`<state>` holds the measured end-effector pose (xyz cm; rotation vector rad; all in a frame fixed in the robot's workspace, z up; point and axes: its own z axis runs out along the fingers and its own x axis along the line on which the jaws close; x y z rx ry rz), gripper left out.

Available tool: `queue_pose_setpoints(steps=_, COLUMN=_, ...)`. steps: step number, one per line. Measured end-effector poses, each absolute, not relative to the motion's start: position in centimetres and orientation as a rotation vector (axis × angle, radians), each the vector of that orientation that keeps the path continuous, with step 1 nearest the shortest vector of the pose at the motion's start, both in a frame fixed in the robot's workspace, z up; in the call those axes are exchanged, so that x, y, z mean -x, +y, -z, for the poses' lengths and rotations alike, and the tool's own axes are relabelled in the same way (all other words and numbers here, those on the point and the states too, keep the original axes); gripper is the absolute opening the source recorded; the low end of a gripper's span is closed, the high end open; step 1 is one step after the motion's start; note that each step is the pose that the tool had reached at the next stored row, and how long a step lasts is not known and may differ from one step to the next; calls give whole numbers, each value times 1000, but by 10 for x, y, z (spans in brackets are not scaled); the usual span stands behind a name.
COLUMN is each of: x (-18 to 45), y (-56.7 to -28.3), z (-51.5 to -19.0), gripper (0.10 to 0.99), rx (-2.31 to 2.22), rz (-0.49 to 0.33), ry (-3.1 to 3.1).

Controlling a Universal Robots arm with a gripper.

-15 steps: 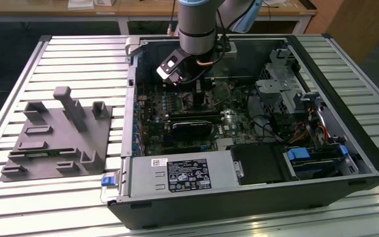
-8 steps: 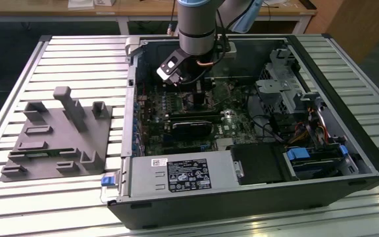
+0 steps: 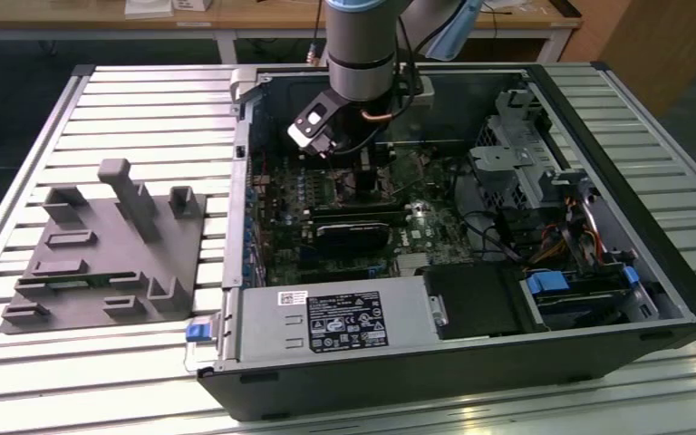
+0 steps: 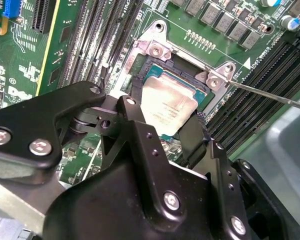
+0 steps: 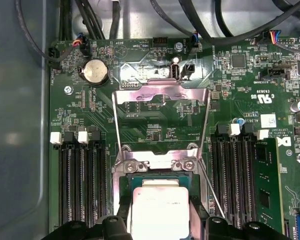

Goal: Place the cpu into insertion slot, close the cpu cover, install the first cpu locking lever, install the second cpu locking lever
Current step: 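Place the cpu into insertion slot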

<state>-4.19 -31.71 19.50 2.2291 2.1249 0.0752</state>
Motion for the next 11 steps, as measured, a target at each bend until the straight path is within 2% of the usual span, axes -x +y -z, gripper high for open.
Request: queue_pose_setpoints(steps=11, x=42, y=-317, z=-196, gripper=541, rx=-2202, rz=-77, ry=2153)
